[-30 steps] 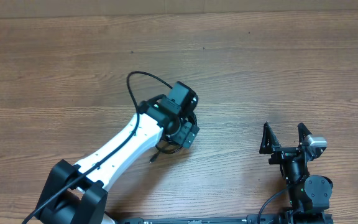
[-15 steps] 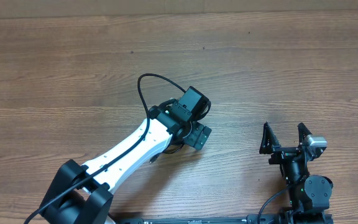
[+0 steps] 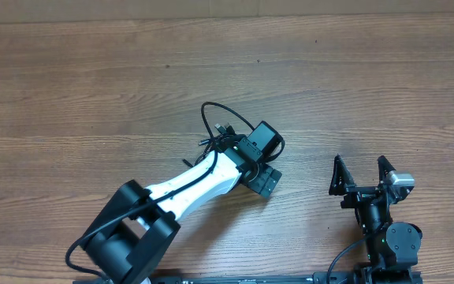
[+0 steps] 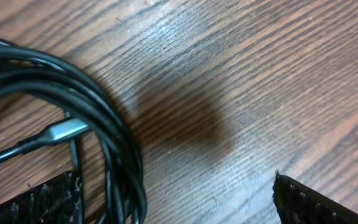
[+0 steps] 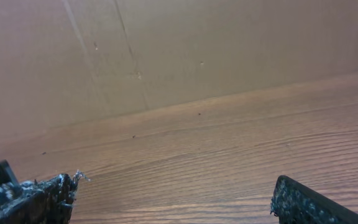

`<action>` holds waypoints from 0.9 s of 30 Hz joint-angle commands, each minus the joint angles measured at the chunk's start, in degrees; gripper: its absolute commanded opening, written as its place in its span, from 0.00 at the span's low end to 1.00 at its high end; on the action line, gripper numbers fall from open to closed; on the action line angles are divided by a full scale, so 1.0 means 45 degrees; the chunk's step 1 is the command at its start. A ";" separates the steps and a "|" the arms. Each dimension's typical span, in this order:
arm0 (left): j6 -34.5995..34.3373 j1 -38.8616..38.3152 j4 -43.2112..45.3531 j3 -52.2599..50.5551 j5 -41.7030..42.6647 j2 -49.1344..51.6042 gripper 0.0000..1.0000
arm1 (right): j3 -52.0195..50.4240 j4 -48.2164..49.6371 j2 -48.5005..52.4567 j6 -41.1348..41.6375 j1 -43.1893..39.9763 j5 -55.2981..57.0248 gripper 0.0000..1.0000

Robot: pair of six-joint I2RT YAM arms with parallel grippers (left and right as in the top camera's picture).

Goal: Untangle cables
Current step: 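Lower the left gripper onto the cable bundle and close on it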

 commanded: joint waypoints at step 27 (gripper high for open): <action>-0.0840 -0.0029 0.0593 0.0073 0.0068 0.1695 0.89 | -0.0126 0.0068 -0.0068 -0.0083 -0.0039 0.0117 1.00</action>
